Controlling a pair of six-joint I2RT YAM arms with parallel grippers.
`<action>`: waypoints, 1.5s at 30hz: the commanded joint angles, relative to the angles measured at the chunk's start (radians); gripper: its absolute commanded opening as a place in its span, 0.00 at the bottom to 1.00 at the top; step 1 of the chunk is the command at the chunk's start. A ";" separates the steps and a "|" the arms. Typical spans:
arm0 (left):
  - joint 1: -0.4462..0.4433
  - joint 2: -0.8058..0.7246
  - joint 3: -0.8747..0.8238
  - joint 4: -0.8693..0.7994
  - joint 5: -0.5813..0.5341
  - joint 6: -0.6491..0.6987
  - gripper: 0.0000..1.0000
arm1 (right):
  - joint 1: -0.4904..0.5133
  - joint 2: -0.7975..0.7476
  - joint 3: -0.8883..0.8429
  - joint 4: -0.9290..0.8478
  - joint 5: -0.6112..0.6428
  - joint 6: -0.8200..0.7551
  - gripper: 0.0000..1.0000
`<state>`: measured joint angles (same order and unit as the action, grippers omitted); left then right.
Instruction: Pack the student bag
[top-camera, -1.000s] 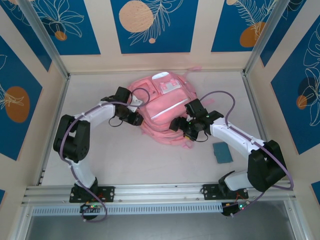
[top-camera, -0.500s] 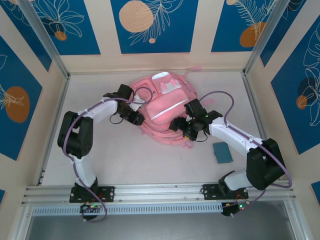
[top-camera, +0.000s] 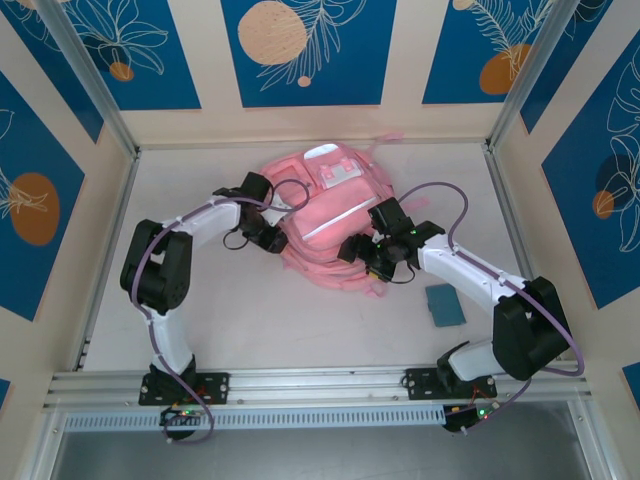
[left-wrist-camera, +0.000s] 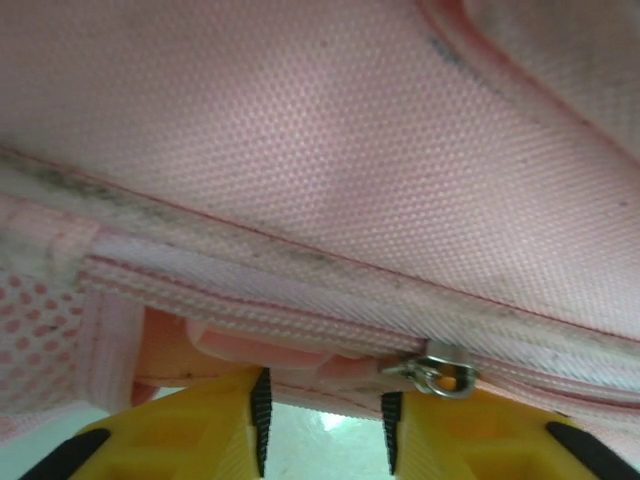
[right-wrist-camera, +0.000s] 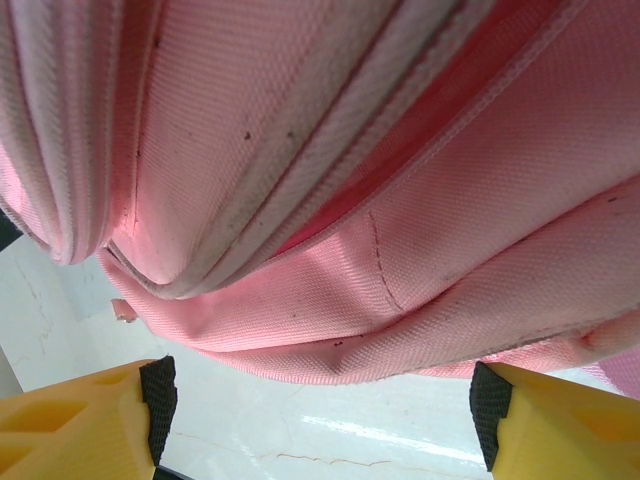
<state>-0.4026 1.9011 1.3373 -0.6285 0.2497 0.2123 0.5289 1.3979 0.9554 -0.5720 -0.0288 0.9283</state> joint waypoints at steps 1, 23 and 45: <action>-0.007 -0.003 0.014 0.029 -0.021 -0.004 0.26 | 0.000 0.007 0.009 -0.008 0.009 0.013 0.79; -0.010 -0.185 -0.154 0.131 0.035 -0.070 0.00 | 0.000 0.006 0.007 -0.002 0.009 0.016 0.79; 0.014 -0.154 -0.079 0.033 0.059 0.034 0.51 | 0.002 0.014 0.009 -0.005 0.008 0.010 0.80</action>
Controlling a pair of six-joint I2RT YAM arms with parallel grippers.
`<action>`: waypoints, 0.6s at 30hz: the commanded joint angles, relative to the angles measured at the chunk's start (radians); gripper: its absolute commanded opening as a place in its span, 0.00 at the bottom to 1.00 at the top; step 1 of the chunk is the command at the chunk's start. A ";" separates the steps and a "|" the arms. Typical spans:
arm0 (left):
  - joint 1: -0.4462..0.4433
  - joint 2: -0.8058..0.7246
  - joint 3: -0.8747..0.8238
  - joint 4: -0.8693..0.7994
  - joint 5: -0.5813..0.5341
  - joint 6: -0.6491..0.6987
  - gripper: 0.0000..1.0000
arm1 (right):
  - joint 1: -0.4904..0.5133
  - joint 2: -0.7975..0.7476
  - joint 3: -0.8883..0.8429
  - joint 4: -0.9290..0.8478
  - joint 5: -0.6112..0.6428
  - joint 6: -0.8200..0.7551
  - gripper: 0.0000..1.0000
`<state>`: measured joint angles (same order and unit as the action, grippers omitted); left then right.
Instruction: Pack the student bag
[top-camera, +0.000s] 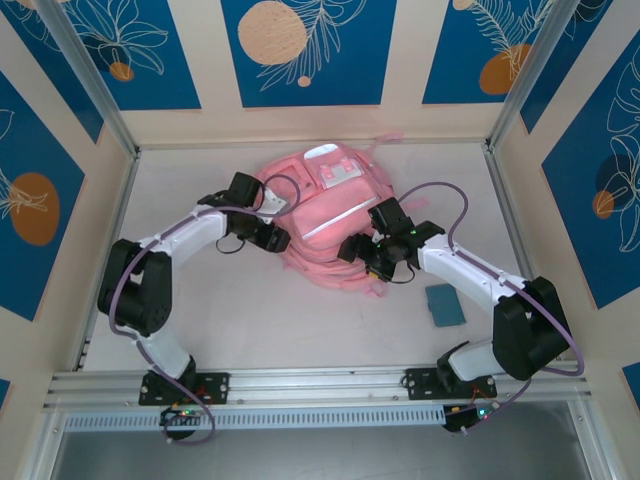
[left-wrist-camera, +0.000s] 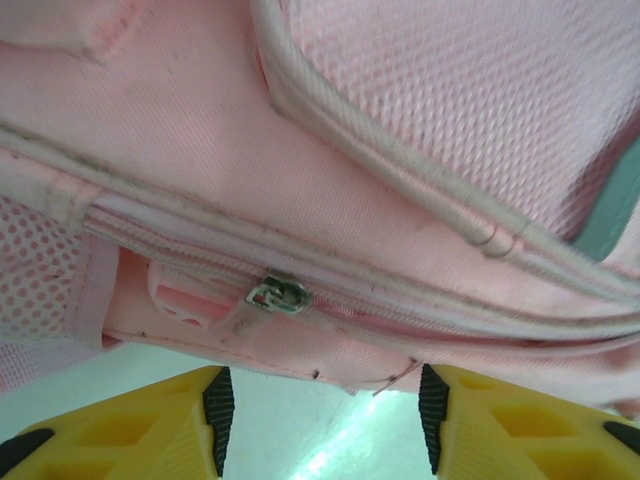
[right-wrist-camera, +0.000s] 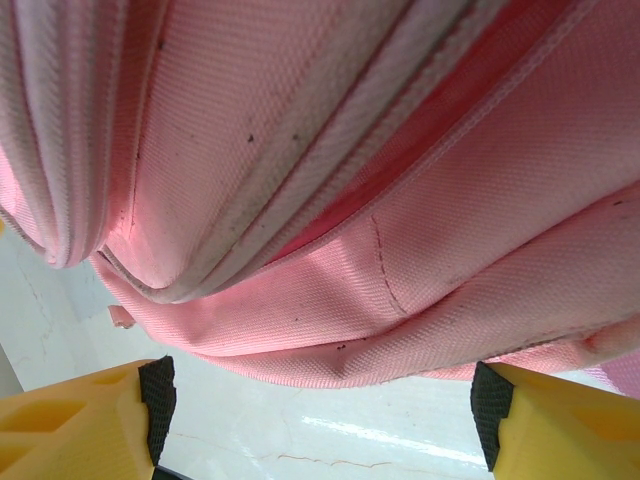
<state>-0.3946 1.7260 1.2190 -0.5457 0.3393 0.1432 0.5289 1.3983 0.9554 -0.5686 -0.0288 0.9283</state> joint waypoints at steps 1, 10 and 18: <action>0.007 0.029 0.048 -0.052 -0.045 0.111 0.49 | 0.001 0.013 0.011 -0.008 0.009 0.008 0.80; 0.002 0.155 0.166 -0.134 -0.058 0.159 0.45 | 0.002 0.023 0.023 -0.014 0.010 0.012 0.80; -0.015 0.198 0.198 -0.156 -0.089 0.184 0.35 | 0.003 0.023 0.025 -0.020 0.015 0.012 0.80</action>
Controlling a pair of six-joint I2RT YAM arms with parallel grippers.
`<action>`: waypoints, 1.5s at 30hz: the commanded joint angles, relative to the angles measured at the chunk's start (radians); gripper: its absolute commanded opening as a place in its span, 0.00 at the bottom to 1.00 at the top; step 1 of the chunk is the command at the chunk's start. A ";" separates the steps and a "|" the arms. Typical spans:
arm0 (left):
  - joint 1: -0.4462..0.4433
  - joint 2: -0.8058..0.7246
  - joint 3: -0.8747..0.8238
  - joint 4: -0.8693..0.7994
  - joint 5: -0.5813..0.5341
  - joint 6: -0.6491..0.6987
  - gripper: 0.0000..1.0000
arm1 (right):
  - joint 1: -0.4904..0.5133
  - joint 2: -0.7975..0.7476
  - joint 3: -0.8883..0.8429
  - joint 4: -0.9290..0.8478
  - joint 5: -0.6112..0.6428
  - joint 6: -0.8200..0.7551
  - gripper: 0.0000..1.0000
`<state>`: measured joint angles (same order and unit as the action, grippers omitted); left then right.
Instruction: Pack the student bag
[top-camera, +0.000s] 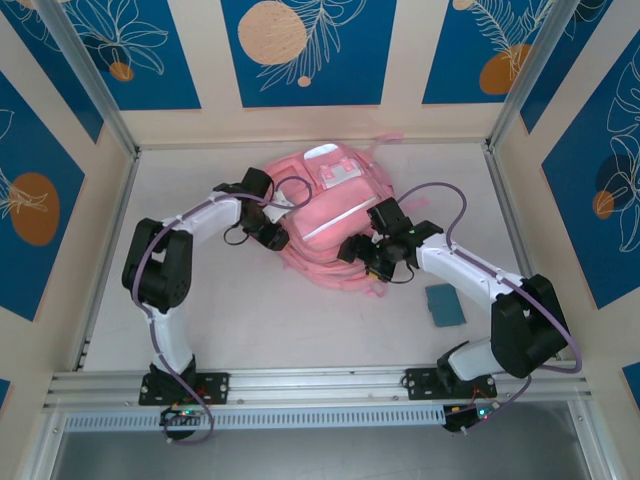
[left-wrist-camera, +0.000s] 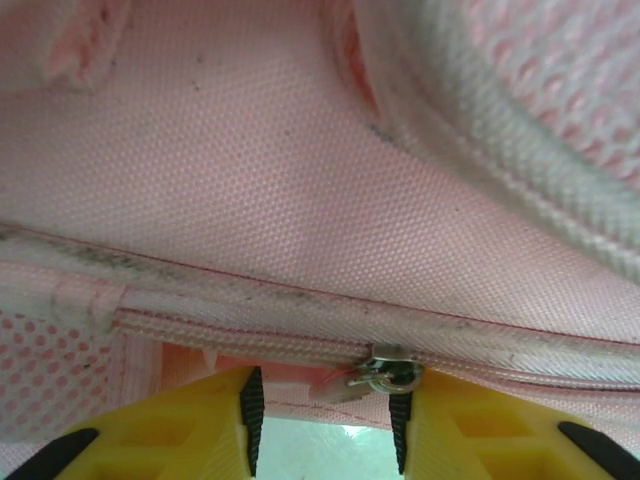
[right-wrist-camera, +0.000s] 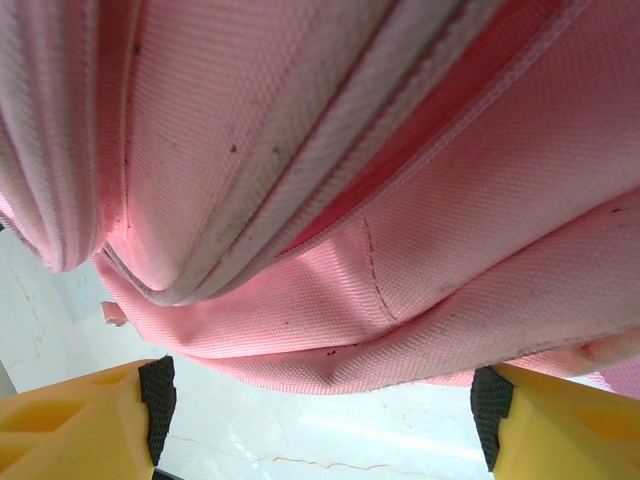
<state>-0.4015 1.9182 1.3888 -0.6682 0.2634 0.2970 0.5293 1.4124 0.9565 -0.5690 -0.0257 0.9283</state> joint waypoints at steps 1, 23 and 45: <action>-0.008 0.005 0.031 -0.031 -0.016 0.029 0.32 | 0.004 0.009 0.025 -0.020 0.012 0.011 0.80; -0.033 0.033 0.052 0.010 -0.013 0.024 0.17 | 0.003 0.007 0.023 -0.025 0.018 0.008 0.80; -0.100 -0.152 -0.153 0.094 0.058 -0.093 0.00 | 0.004 0.017 -0.016 0.016 -0.004 0.027 0.80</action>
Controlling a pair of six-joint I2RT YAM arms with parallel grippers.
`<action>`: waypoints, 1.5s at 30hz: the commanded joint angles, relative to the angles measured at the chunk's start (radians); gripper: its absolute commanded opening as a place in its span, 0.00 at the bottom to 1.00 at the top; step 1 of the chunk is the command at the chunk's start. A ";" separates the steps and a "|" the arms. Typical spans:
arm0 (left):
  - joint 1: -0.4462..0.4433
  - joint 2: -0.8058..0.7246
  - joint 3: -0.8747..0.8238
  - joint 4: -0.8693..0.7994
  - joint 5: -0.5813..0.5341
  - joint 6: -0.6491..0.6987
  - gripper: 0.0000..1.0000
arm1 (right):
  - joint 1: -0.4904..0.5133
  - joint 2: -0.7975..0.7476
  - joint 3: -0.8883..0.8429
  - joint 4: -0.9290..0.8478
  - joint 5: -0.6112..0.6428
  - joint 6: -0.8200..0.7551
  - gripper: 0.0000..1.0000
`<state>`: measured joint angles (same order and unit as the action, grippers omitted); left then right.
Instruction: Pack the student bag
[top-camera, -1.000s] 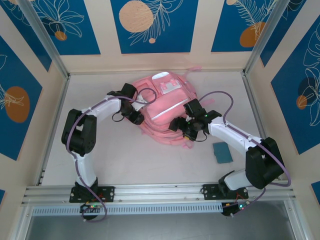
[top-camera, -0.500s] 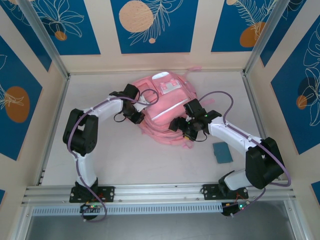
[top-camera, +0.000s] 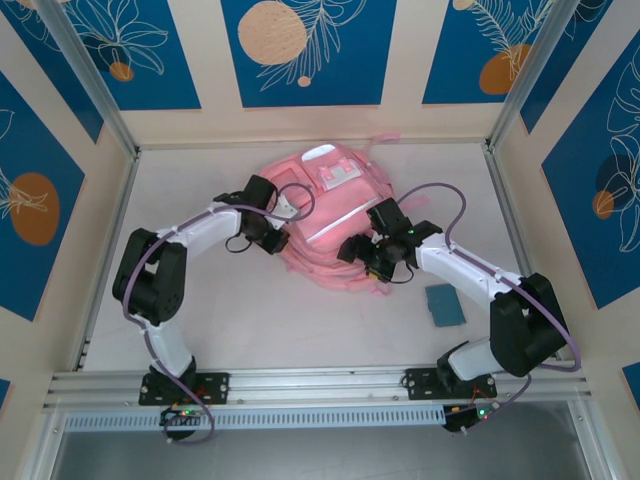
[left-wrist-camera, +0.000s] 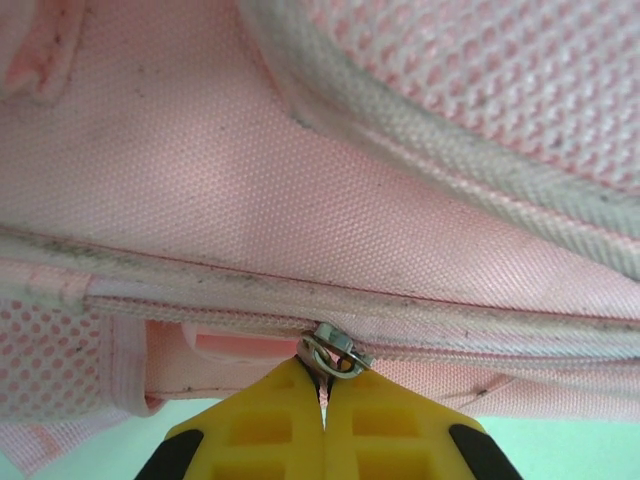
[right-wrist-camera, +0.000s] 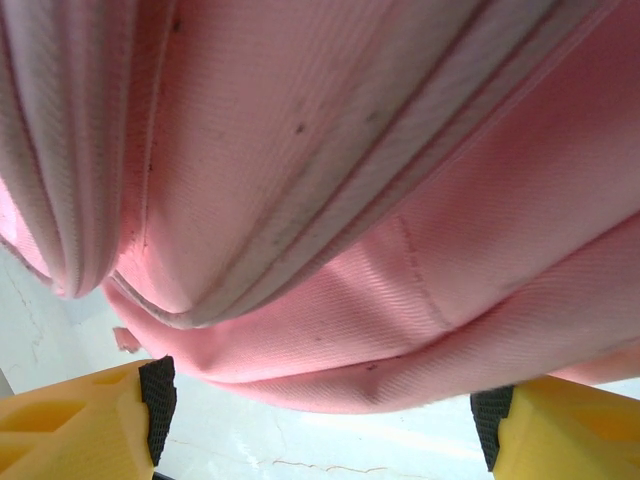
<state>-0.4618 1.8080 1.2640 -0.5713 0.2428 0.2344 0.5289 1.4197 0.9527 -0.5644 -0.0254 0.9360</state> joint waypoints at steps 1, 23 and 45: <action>-0.049 -0.047 -0.033 0.001 0.080 -0.037 0.00 | 0.004 0.010 -0.014 0.014 -0.006 0.020 0.80; -0.150 -0.202 -0.087 0.084 0.214 -0.277 0.35 | -0.071 -0.071 0.010 -0.076 0.126 -0.091 0.80; 0.122 0.010 0.002 0.258 0.107 -1.007 0.58 | 0.154 0.005 -0.004 0.050 0.173 0.062 0.79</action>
<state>-0.3489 1.7790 1.2125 -0.3855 0.2859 -0.6971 0.6952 1.4097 0.9756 -0.5747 0.1638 0.9512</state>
